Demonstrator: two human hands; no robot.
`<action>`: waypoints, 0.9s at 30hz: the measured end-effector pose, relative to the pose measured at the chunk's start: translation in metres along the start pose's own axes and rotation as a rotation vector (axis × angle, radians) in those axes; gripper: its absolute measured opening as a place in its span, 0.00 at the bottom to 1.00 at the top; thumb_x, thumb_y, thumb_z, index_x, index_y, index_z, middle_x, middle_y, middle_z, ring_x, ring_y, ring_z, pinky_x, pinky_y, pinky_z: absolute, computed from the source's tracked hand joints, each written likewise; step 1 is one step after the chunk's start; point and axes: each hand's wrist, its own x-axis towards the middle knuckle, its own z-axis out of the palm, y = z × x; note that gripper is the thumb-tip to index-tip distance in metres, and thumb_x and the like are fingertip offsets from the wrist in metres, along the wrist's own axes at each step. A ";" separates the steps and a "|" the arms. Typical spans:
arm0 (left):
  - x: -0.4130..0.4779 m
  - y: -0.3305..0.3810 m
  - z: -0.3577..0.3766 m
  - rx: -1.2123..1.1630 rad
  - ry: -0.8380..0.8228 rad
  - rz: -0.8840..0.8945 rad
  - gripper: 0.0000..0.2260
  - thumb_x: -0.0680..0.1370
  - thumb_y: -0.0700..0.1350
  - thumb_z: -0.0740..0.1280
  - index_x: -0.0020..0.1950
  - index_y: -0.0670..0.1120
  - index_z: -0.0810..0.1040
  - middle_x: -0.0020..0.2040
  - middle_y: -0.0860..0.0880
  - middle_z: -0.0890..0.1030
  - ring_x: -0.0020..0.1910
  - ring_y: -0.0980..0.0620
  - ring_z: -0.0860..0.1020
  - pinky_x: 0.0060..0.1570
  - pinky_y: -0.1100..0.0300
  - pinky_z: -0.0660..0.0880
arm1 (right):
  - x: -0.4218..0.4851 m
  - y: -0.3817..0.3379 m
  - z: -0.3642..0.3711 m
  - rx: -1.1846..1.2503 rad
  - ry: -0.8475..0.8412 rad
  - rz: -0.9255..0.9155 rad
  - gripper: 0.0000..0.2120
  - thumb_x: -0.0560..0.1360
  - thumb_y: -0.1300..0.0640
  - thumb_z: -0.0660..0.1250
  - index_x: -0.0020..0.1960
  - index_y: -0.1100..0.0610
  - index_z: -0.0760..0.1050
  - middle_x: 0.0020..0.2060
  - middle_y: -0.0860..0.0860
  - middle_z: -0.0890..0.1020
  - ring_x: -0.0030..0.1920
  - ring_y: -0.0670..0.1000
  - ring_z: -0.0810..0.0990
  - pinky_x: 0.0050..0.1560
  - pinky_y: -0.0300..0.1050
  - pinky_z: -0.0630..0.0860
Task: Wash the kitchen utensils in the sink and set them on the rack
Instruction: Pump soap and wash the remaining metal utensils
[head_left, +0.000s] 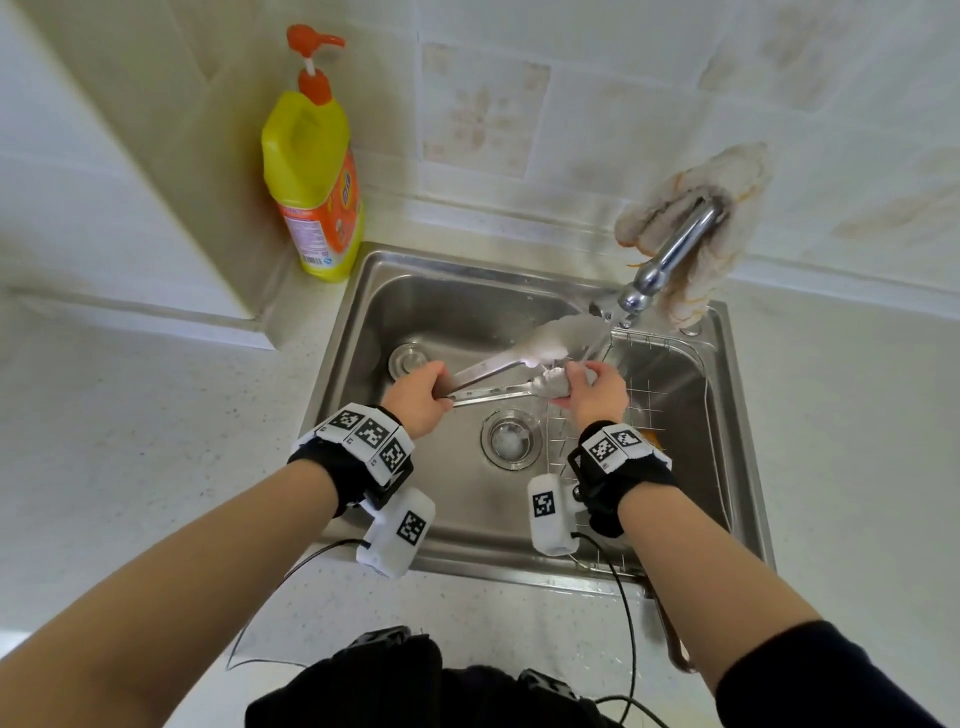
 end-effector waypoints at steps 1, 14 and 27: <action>0.000 -0.001 0.001 -0.005 0.005 0.002 0.05 0.77 0.37 0.63 0.47 0.44 0.68 0.47 0.45 0.74 0.53 0.44 0.74 0.46 0.62 0.64 | -0.001 0.003 0.000 -0.005 -0.029 0.011 0.18 0.77 0.58 0.65 0.65 0.61 0.67 0.60 0.55 0.75 0.51 0.52 0.77 0.46 0.38 0.77; -0.005 0.003 0.049 -0.500 -0.068 -0.222 0.11 0.76 0.33 0.64 0.43 0.46 0.64 0.39 0.45 0.74 0.29 0.52 0.72 0.25 0.68 0.70 | -0.013 0.009 -0.016 0.148 -0.594 0.108 0.19 0.81 0.50 0.54 0.62 0.64 0.70 0.58 0.59 0.78 0.58 0.57 0.78 0.60 0.48 0.74; 0.011 0.068 0.111 -1.008 0.289 -0.455 0.04 0.80 0.39 0.60 0.50 0.38 0.71 0.42 0.44 0.75 0.41 0.48 0.75 0.50 0.53 0.74 | 0.032 0.003 -0.038 -0.511 -0.886 -0.340 0.08 0.80 0.60 0.55 0.58 0.60 0.64 0.49 0.60 0.80 0.48 0.59 0.80 0.52 0.55 0.77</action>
